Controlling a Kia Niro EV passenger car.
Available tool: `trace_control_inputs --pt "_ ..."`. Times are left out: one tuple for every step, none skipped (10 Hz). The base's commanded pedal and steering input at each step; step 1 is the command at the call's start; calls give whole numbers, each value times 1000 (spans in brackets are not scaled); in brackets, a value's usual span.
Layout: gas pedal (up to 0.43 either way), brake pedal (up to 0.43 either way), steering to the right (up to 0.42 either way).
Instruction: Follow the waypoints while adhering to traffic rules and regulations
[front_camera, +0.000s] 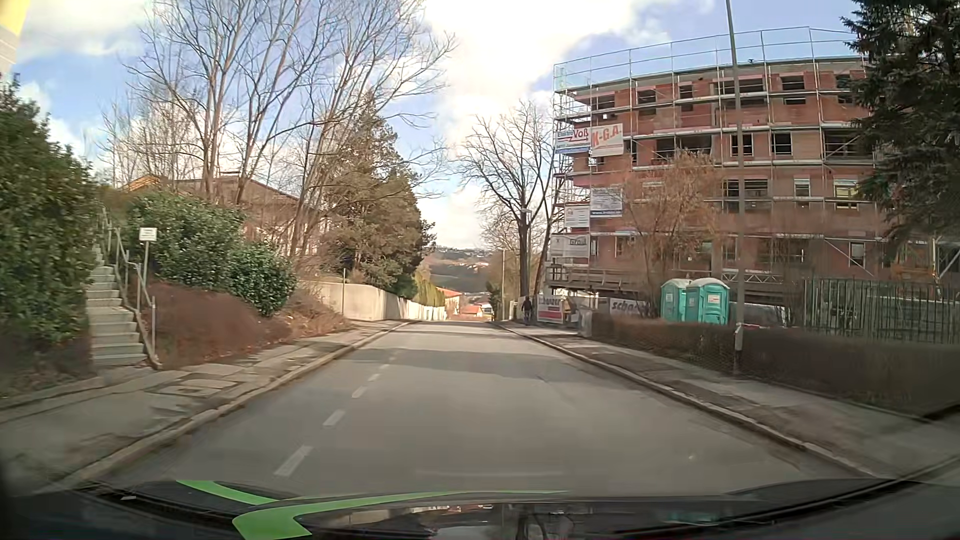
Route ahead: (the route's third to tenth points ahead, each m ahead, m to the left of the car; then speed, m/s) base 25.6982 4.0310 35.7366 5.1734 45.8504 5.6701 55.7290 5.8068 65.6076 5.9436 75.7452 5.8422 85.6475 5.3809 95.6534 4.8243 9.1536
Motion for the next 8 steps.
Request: trace_control_inputs --pt "370 0 41" --pt "370 0 19" --pt "370 0 1" --pt "370 0 -18" --pt "370 0 -26" --pt "370 0 -32" --pt "358 0 -33" --pt "339 0 -33"
